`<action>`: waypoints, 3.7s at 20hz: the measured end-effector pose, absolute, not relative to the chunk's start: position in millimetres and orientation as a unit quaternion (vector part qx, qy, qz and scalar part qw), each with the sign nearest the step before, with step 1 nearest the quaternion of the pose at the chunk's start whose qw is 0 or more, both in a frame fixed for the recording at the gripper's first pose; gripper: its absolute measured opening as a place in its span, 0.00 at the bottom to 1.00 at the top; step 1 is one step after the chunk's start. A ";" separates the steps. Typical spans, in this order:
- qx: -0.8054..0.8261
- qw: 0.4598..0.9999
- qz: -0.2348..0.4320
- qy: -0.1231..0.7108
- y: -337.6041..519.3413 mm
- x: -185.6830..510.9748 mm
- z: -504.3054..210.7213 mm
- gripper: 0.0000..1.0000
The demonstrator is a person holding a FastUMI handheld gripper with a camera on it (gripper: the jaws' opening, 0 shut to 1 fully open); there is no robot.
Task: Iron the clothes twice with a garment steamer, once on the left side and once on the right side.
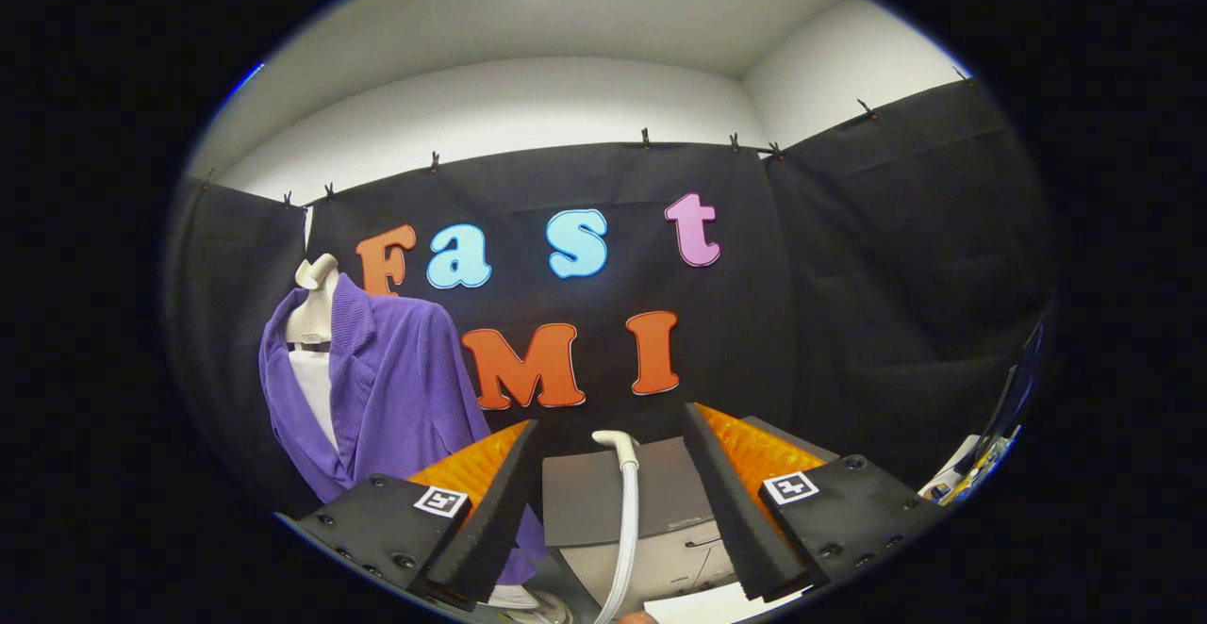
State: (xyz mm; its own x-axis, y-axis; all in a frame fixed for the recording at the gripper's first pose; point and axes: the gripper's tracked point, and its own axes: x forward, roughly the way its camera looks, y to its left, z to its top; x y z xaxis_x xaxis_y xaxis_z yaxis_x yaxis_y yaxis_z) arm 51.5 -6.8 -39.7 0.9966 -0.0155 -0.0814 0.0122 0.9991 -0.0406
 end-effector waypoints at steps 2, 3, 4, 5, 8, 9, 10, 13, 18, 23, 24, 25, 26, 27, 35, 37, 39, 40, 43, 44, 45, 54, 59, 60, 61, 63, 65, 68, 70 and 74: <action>-0.020 0.999 -0.005 0.050 -6.1 64.8 -49.2 0.98; -0.018 0.998 -0.005 0.054 -7.3 72.6 -54.3 0.98; -0.016 0.998 -0.006 0.061 -9.3 80.4 -60.4 0.98; -0.014 0.998 -0.007 0.067 -11.8 89.1 -66.3 0.98; -0.018 0.996 -0.008 0.091 -15.2 116.2 -86.9 0.98; -0.019 0.995 -0.005 0.099 -15.3 125.2 -93.6 0.98; -0.020 0.994 -0.003 0.107 -14.8 134.8 -100.1 0.98; -0.023 0.991 0.008 0.132 -11.7 164.5 -123.0 0.99; -0.042 0.983 0.009 0.181 -18.1 216.9 -172.8 0.99; -0.068 0.968 0.008 0.240 -30.9 280.5 -229.1 0.99; -0.066 0.966 0.006 0.250 -33.6 294.6 -238.3 0.99; -0.064 0.964 0.005 0.258 -35.0 307.7 -246.5 0.99; -0.063 0.963 0.005 0.263 -36.1 321.2 -254.7 0.99; -0.063 0.961 0.003 0.268 -39.7 333.8 -260.8 0.99; -0.047 0.936 0.008 0.350 -48.0 380.6 -325.2 0.99; -0.042 0.929 0.001 0.367 -52.7 389.7 -338.2 0.99; -0.039 0.923 -0.005 0.384 -57.3 394.3 -352.8 0.99; -0.034 0.918 -0.005 0.394 -57.7 394.9 -359.0 0.99; -0.017 0.903 -0.002 0.429 -56.0 392.5 -378.0 0.79; -0.016 0.900 -0.007 0.435 -60.0 394.3 -381.2 0.72; -0.015 0.897 -0.012 0.441 -62.5 393.8 -383.2 0.66; -0.001 0.919 -0.014 0.393 -53.5 377.5 -352.4 0.48; 0.001 0.939 -0.024 0.344 -42.4 349.6 -320.8 0.47; 0.002 0.941 -0.022 0.338 -39.6 342.5 -316.5 0.48; 0.005 0.942 -0.020 0.334 -38.4 333.4 -310.5 0.47; 0.016 0.950 -0.019 0.311 -33.8 318.7 -293.7 0.47; 0.022 0.957 -0.023 0.289 -30.4 301.9 -277.0 0.47; 0.014 0.964 -0.023 0.263 -23.8 274.4 -255.1 0.47; 0.013 0.968 -0.029 0.248 -18.4 256.1 -243.8 0.47; 0.036 0.975 -0.034 0.216 -1.9 217.8 -213.6 0.44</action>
